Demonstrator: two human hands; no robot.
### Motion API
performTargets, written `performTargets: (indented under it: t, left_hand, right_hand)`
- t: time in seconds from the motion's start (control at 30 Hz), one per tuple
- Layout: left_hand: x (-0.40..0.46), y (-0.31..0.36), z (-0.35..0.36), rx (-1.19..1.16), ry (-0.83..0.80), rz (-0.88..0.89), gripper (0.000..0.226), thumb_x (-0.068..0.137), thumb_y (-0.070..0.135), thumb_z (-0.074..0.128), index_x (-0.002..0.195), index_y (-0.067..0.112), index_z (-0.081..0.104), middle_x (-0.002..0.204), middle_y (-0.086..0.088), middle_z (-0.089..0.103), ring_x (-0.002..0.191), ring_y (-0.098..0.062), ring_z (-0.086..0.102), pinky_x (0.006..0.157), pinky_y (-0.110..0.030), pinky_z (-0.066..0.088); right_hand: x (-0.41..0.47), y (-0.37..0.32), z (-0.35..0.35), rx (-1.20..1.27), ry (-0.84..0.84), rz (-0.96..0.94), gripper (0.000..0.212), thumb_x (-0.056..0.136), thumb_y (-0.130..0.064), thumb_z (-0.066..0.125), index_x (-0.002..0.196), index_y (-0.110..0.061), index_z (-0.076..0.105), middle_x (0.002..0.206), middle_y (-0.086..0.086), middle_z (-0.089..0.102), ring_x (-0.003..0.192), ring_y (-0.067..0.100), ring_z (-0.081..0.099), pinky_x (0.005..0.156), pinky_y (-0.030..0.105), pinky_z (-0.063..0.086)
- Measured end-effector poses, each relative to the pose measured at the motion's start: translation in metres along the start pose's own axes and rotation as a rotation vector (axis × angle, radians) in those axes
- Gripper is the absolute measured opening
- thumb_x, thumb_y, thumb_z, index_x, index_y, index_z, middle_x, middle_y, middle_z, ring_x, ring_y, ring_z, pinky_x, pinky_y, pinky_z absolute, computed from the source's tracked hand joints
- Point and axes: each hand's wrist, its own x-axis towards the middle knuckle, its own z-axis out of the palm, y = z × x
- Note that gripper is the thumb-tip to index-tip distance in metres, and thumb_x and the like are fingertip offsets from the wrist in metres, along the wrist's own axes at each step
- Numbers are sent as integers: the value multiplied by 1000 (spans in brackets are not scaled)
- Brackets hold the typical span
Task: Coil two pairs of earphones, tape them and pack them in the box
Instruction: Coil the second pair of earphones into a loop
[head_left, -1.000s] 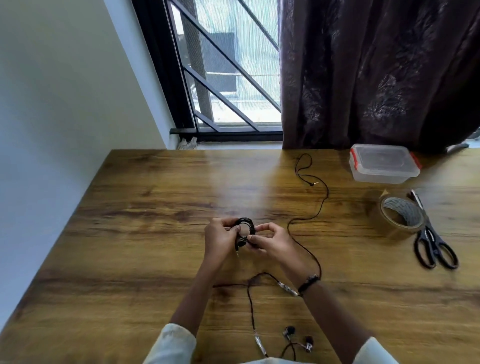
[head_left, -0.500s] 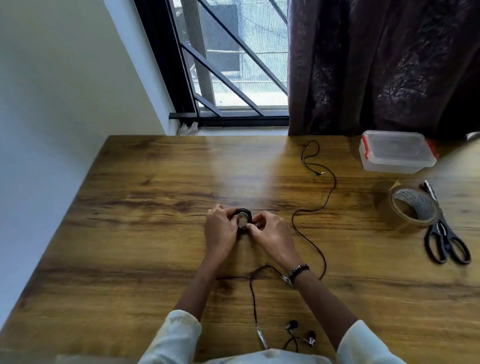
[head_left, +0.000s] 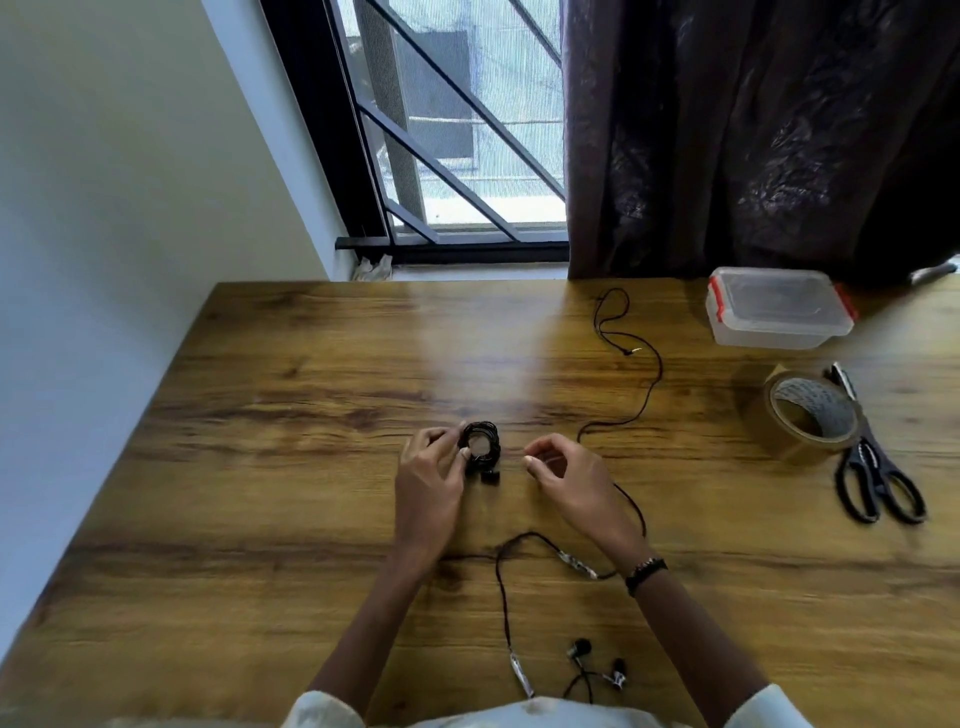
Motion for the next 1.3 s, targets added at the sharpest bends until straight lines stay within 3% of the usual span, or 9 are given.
performTargets:
  t: [0.13,0.23,0.33,0.53,0.67,0.9,1.1,1.2,1.3]
  left_hand:
    - [-5,17,-2,-69,-43,14,37,88,9,66,124,17,61,110,5,61,96,-9,60,80,-21,56]
    - [2,35,3,-159,-75,23,32,91,10,62,123,16,61,109,8,61,92,2,57,81,-9,49]
    - [15,53,15,-226,-95,49,27,92,10,61,119,12,63,103,2,68,87,2,61,75,-4,48]
    - [43,74,46,-317,-161,3,22,93,14,59,115,12,64,103,-4,71,90,-11,67,76,-20,56]
    - [60,79,64,-342,-187,-37,19,94,11,58,112,11,63,101,-5,70,89,-14,66,70,-14,54]
    - [74,76,81,-364,-229,-98,16,94,10,56,108,12,64,98,-5,71,86,-13,67,69,-18,55]
    - [69,72,82,-360,-253,-156,17,95,11,55,110,11,63,99,-4,71,81,-6,66,72,-16,54]
    - [64,70,81,-393,-266,-184,16,95,12,55,108,14,63,97,-2,71,87,-11,69,82,-30,57]
    - [60,76,74,-480,-272,-235,13,97,14,54,104,17,64,92,-3,72,87,-16,70,82,-39,58]
  right_hand:
    - [2,11,-25,-67,209,-70,15,94,-13,60,109,-13,63,107,-4,59,85,3,56,70,4,46]
    - [18,24,-46,-141,346,-66,20,95,-16,59,114,-12,60,122,3,56,110,16,54,91,18,43]
    - [37,36,-63,-202,401,-19,22,96,-17,57,118,-12,58,128,5,53,120,20,49,96,23,35]
    - [73,44,-72,-340,389,-40,28,97,-15,53,125,-10,56,132,6,55,121,21,50,99,29,40]
    - [94,41,-72,-433,411,-85,30,96,-13,51,126,-9,56,129,6,57,120,22,50,99,33,42]
    - [123,41,-69,-484,369,-54,30,94,-11,52,124,-7,58,120,9,64,115,27,55,96,41,46]
    - [120,43,-61,-391,335,-29,19,95,-14,55,109,-7,65,109,10,65,98,24,62,79,33,54]
    - [98,34,-55,-299,345,-52,16,93,-16,61,106,-9,68,104,7,67,92,19,64,72,27,55]
    - [68,14,-50,-174,370,-131,17,91,-14,64,107,-8,68,102,5,68,88,14,64,74,22,54]
